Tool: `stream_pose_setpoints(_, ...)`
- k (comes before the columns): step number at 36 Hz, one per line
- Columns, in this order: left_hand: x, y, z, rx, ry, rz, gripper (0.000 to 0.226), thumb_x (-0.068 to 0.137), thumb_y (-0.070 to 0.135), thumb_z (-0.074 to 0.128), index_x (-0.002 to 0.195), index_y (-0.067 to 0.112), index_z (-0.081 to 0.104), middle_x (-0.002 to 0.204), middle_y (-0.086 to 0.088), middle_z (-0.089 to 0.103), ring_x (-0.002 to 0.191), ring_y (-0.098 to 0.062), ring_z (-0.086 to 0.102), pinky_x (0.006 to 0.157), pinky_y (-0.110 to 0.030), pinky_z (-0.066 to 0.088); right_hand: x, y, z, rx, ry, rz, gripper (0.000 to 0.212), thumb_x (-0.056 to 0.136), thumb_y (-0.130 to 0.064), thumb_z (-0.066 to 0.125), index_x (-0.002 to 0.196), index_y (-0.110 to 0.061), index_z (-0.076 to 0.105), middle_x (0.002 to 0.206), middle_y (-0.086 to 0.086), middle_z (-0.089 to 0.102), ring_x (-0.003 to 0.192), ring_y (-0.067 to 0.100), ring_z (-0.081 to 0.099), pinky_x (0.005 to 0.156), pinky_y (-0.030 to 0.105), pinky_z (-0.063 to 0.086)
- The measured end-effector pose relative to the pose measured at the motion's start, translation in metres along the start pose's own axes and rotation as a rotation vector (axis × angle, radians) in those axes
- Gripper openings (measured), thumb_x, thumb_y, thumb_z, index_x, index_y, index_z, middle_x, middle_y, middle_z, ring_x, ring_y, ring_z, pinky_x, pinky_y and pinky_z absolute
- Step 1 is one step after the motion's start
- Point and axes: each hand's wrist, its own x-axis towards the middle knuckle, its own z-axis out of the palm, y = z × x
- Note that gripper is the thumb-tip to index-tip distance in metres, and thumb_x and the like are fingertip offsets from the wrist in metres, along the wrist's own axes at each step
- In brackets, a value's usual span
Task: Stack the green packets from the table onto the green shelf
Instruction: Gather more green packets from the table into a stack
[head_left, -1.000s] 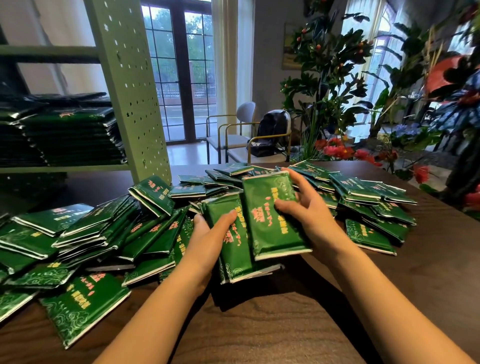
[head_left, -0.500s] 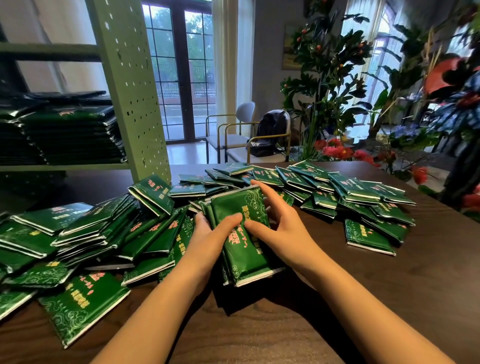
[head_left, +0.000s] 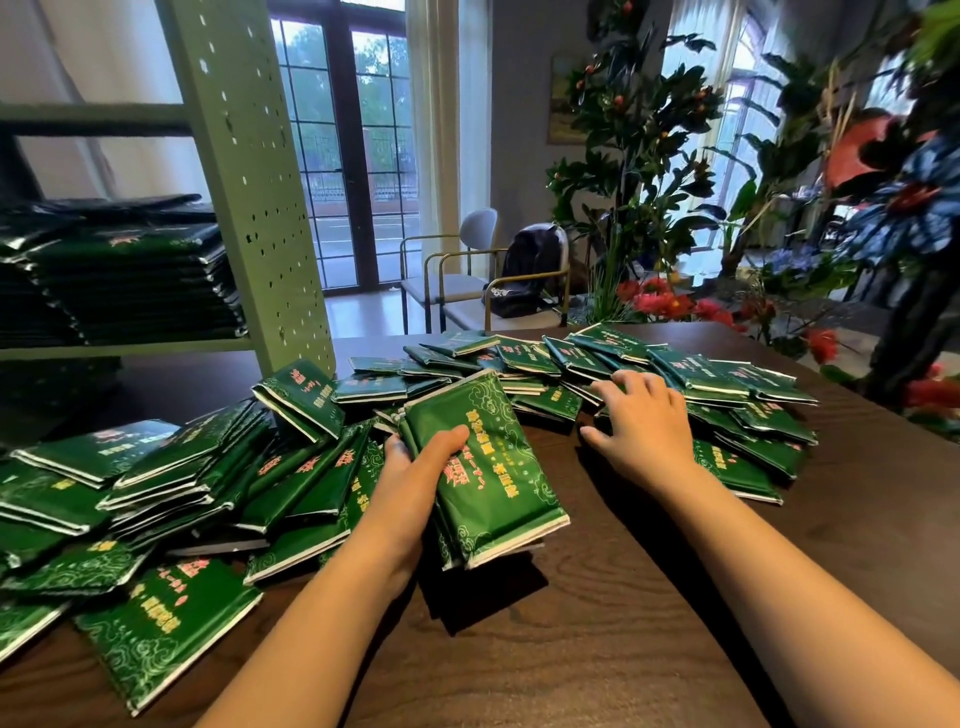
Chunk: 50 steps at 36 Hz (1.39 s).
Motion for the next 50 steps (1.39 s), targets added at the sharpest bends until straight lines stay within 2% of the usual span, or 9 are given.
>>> stream_pose_setpoints(3,0.002,-0.001,-0.001,-0.013,-0.004,-0.002,0.069,0.075,0.033,0.073,0.134,0.013,0.045,0.101,-0.010,0.074,0.078,-0.020,0.074,0.071,-0.036,0.056,0.009,0.006,0.003,-0.081,-0.055,0.011,0.061,0.089,-0.052,0.053,0.141,-0.024,0.038,0.149,0.002,0.033,0.140,0.025,0.023,0.111,0.041,0.021)
stream_pose_setpoints(15,0.005,-0.002,-0.004,0.007,-0.022,-0.008,0.120,0.049,0.050,0.082,0.152,0.022,0.027,0.102,-0.005,0.075,0.088,-0.021,0.074,0.088,-0.043,0.055,0.016,0.038,0.015,-0.071,-0.091,0.104,0.048,0.095,-0.051,0.046,0.137,-0.027,0.047,0.138,-0.006,0.052,0.135,0.020,0.035,0.108,0.038,0.021)
stream_pose_setpoints(23,0.000,0.002,-0.001,-0.032,-0.018,-0.031,0.101,0.055,0.042,0.078,0.144,0.014,0.039,0.094,-0.005,0.077,0.079,-0.020,0.074,0.066,-0.032,0.056,0.013,0.035,0.007,-0.090,0.046,0.001,0.031,0.100,-0.038,0.041,0.113,-0.028,0.067,0.110,-0.003,0.070,0.114,0.020,0.054,0.108,0.035,0.021)
stream_pose_setpoints(29,0.000,0.003,-0.001,-0.036,0.005,-0.044,0.111,0.049,0.039,0.088,0.145,0.013,0.038,0.100,-0.008,0.076,0.083,-0.021,0.074,0.070,-0.034,0.058,-0.005,0.020,-0.022,0.163,0.000,-0.222,0.028,0.094,-0.037,0.055,0.115,-0.025,0.070,0.113,-0.005,0.070,0.101,0.018,0.064,0.080,0.027,0.045)
stream_pose_setpoints(32,-0.002,0.005,-0.001,-0.035,0.028,-0.046,0.126,0.043,0.050,0.084,0.151,0.018,0.029,0.112,-0.008,0.072,0.093,-0.022,0.072,0.086,-0.041,0.056,-0.011,0.010,-0.031,0.326,-0.073,-0.323,0.025,0.092,-0.034,0.059,0.109,-0.021,0.072,0.108,-0.005,0.071,0.096,0.014,0.065,0.083,0.031,0.051)
stream_pose_setpoints(37,-0.003,0.004,0.000,-0.062,0.028,-0.043,0.103,0.056,0.035,0.085,0.145,0.011,0.040,0.095,-0.005,0.076,0.080,-0.019,0.074,0.073,-0.034,0.056,-0.014,0.003,-0.029,0.559,-0.346,-0.381,0.028,0.091,-0.041,0.059,0.099,-0.019,0.075,0.095,-0.011,0.069,0.089,0.006,0.064,0.082,0.031,0.051)
stream_pose_setpoints(43,-0.005,0.006,0.002,-0.063,0.032,-0.050,0.080,0.061,0.038,0.075,0.134,0.011,0.052,0.093,-0.006,0.076,0.074,-0.018,0.073,0.063,-0.029,0.057,-0.007,0.008,-0.017,0.530,-0.180,-0.289,0.036,0.096,-0.022,0.052,0.131,-0.016,0.055,0.134,0.001,0.050,0.126,0.015,0.043,0.098,0.020,0.029)
stream_pose_setpoints(47,-0.005,0.006,0.004,-0.071,0.027,-0.052,0.072,0.064,0.037,0.070,0.130,0.011,0.055,0.093,-0.007,0.076,0.073,-0.018,0.073,0.062,-0.029,0.057,-0.006,0.014,-0.010,0.461,-0.370,-0.206,0.056,0.096,-0.024,0.052,0.147,-0.015,0.031,0.152,0.006,0.033,0.139,0.020,0.031,0.111,0.027,0.024)
stream_pose_setpoints(50,-0.006,0.006,0.003,-0.069,0.025,-0.040,0.078,0.059,0.038,0.070,0.130,0.011,0.054,0.090,-0.006,0.076,0.072,-0.017,0.073,0.060,-0.029,0.057,-0.005,0.016,-0.006,0.347,-0.417,-0.109,0.062,0.093,-0.043,0.052,0.147,-0.021,0.031,0.148,0.009,0.040,0.134,0.027,0.036,0.108,0.040,0.032)
